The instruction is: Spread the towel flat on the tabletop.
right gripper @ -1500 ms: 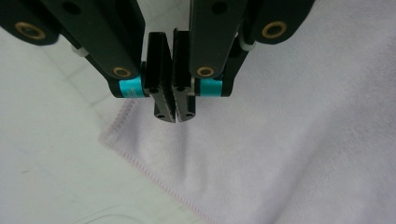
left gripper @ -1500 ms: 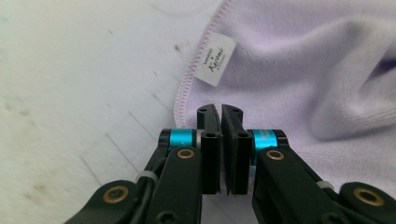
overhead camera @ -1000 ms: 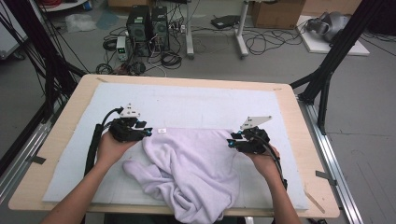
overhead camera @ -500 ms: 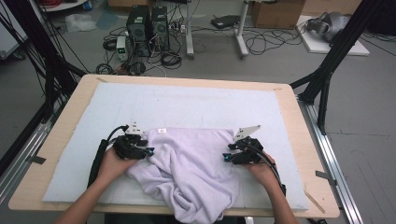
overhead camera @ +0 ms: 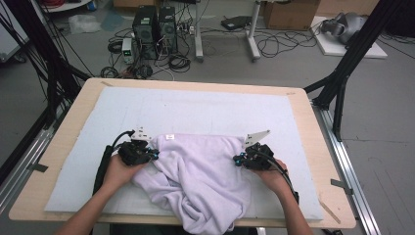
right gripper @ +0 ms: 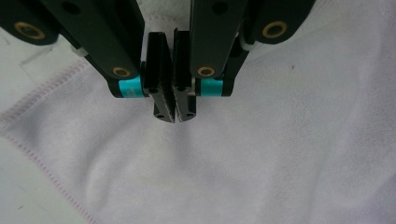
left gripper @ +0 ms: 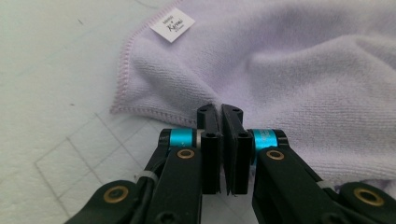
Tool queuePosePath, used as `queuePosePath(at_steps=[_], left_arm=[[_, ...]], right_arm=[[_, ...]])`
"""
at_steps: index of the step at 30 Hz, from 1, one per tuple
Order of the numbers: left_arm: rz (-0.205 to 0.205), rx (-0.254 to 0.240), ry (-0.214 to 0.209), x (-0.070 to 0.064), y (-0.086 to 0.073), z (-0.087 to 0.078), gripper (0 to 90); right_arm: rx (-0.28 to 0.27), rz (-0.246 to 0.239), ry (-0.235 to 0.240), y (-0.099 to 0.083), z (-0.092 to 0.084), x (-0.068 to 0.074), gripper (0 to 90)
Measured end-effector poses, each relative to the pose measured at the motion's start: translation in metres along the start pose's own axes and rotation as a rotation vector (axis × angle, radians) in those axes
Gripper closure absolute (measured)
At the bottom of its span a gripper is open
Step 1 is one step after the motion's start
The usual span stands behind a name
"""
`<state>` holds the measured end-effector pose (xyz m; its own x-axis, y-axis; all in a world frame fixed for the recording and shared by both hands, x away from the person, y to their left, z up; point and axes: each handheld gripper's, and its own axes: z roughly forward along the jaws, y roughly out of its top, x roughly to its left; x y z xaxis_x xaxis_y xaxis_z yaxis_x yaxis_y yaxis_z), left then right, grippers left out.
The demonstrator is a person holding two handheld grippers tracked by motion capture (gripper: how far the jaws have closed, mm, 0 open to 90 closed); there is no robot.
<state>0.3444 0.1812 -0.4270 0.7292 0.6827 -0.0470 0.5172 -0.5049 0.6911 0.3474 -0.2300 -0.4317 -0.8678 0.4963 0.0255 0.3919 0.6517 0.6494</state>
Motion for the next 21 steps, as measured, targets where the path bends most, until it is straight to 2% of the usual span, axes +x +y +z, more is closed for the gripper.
queuePosePath(at_steps=[4,8,10,12,15,16,17,18,19,20,21], left_arm=[[-0.007,-0.036,0.022,0.01,0.016,-0.012,86.1],[-0.003,-0.057,0.069,0.028,0.049,-0.026,86.2],[0.01,-0.056,0.126,0.039,0.074,-0.034,86.3],[0.014,-0.081,0.184,0.051,0.104,-0.045,86.3],[0.008,-0.171,0.272,0.068,0.144,-0.059,85.7],[0.002,-0.187,0.311,0.072,0.152,-0.059,82.9],[-0.019,-0.181,0.341,0.075,0.156,-0.057,72.7],[-0.032,-0.175,0.331,0.077,0.157,-0.053,64.1],[-0.038,-0.161,0.319,0.079,0.155,-0.049,62.6],[-0.039,-0.133,0.303,0.08,0.151,-0.045,60.7],[-0.032,-0.124,0.282,0.08,0.145,-0.041,58.9]], right_arm=[[-0.03,0.014,-0.008,0.008,-0.009,-0.009,88.0],[-0.067,0.017,-0.05,0.029,-0.029,-0.022,88.0],[-0.08,0.021,-0.09,0.045,-0.042,-0.033,88.1],[-0.111,0.031,-0.128,0.064,-0.058,-0.046,88.1],[-0.164,0.049,-0.194,0.097,-0.081,-0.064,87.9],[-0.18,0.052,-0.22,0.106,-0.084,-0.07,86.8],[-0.19,0.061,-0.234,0.114,-0.084,-0.075,83.6],[-0.184,0.077,-0.246,0.118,-0.081,-0.079,77.7],[-0.179,0.082,-0.261,0.12,-0.077,-0.083,71.9],[-0.168,0.093,-0.262,0.119,-0.072,-0.085,70.6],[-0.158,0.109,-0.24,0.116,-0.066,-0.086,68.5]])
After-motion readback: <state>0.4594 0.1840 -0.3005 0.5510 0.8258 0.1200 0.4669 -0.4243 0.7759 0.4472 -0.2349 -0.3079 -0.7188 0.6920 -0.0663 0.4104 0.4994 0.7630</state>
